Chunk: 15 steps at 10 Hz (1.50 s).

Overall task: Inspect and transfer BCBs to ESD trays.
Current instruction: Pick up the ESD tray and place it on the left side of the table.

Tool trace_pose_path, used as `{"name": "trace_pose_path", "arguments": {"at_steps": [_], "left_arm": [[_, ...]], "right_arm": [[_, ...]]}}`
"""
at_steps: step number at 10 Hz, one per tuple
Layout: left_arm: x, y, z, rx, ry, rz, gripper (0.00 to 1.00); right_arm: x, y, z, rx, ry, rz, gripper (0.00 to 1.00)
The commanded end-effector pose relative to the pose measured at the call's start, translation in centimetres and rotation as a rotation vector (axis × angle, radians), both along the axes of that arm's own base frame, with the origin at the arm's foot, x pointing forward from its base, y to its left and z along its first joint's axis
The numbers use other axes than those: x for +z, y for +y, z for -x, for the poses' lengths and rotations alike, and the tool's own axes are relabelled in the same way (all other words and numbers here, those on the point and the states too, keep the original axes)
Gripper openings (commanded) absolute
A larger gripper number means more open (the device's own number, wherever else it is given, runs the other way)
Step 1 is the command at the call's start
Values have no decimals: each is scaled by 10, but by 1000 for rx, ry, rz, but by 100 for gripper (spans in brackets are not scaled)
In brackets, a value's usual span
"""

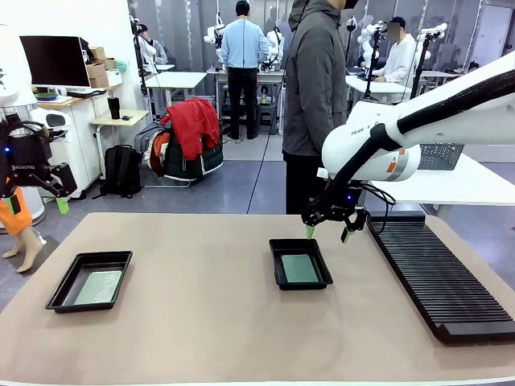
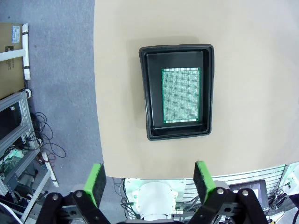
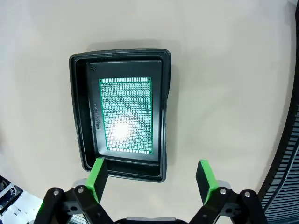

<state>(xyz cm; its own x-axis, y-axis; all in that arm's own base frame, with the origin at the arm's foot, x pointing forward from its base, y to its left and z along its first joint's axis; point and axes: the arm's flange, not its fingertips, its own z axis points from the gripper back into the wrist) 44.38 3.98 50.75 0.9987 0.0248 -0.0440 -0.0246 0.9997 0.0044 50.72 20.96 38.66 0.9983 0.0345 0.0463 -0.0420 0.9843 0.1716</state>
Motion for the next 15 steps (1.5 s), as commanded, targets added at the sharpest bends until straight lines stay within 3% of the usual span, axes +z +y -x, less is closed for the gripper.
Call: {"name": "trace_pose_path", "arguments": {"at_steps": [1, 8, 12, 15], "left_arm": [[-1, 0, 0, 0, -5, 1, 100], [0, 0, 0, 0, 0, 0, 100], [12, -70, 28, 36, -70, 59, 100], [7, -136, 48, 67, -99, 68, 100]], "right_arm": [[-1, -1, 1, -1, 1, 0, 100], [0, 0, 0, 0, 0, 0, 100], [33, -78, 28, -47, -8, -276, 100], [39, -135, 41, -14, 13, -426, 100]]}}
